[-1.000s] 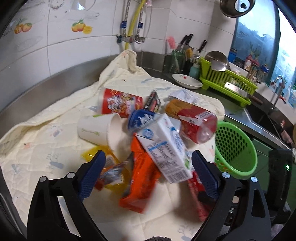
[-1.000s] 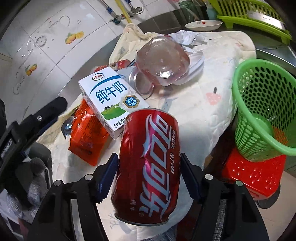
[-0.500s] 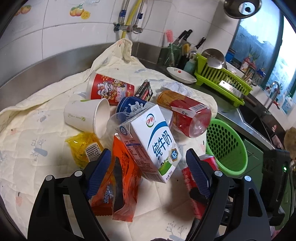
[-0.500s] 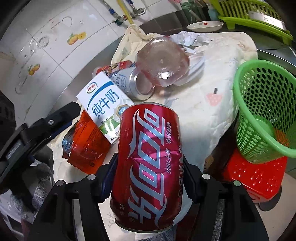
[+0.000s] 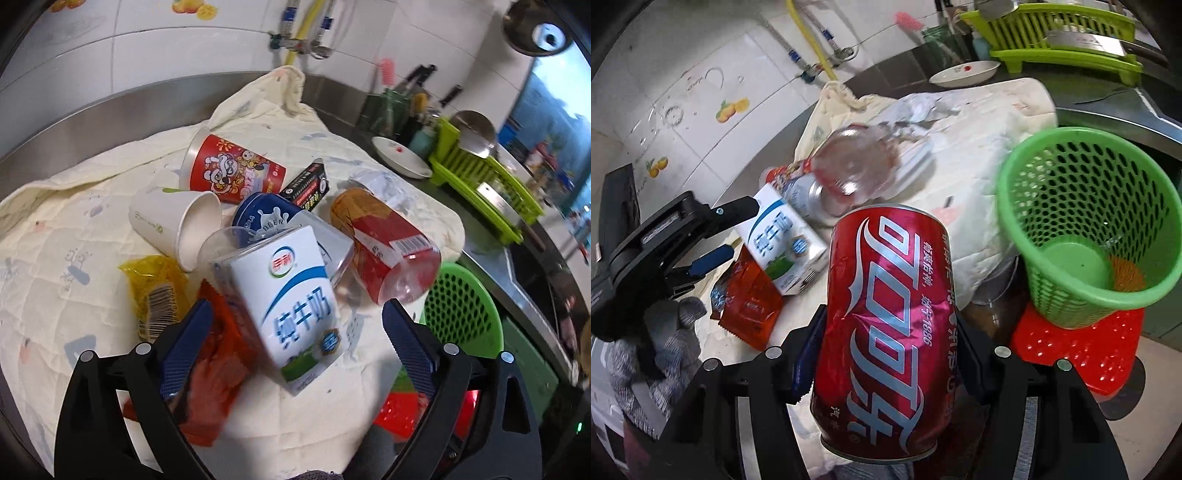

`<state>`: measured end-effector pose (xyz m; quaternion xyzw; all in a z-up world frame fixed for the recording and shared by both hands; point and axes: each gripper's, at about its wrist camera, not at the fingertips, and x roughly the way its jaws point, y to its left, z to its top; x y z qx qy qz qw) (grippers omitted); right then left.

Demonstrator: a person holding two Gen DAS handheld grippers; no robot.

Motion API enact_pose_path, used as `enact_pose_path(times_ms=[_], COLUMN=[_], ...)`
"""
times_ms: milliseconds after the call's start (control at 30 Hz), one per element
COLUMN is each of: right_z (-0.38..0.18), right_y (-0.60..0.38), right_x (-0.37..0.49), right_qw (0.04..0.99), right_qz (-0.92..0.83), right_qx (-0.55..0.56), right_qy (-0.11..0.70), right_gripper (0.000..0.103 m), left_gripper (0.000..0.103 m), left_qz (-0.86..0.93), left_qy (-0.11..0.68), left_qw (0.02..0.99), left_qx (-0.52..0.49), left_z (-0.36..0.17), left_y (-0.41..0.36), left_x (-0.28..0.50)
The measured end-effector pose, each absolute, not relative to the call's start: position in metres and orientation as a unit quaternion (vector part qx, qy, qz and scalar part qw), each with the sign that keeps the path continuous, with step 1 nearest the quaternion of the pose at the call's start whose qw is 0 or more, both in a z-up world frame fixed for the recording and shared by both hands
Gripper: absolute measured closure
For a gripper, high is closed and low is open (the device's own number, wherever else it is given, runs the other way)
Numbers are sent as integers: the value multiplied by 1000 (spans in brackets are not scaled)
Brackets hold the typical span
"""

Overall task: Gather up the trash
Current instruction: 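Carry the can into the green basket and open the right tool while the left tool grasps the milk carton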

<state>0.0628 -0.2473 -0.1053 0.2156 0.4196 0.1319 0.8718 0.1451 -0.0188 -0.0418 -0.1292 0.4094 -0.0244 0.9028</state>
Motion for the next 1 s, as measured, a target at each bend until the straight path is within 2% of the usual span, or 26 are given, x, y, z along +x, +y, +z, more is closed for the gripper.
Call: enact_pose_path(times_ms=[533,600,633,700,733,1000], right_z=[-119,-122,-124,-128,-131,-157], right_y=[-341,-348,-353,-362,-368,-401], right_x=[80,85,88,94,98,126], right_qw=[890,893,896,896,894,880], right_qz=[63,47,34,24,15,-18], right_qx=[188,177,168,162,163,159], right_qy=[410,411,410,412,416,448], right_gripper=[42,42,42,42,42,42], left_gripper=[11,13,17,30,32,34], left_qz=[151,158,158,153,151,123], left_qy=[423,421,420,422,423,414], left_qw=[886,886,887,887,886,892], left_qx=[-115,-114,-112,-110,-113,-136], left_z=[-67,-69,-69,-71,-72,-66], left_y=[-46,-48,-48,-49,-47,-32], left_x=[179,179,179,181,182,173])
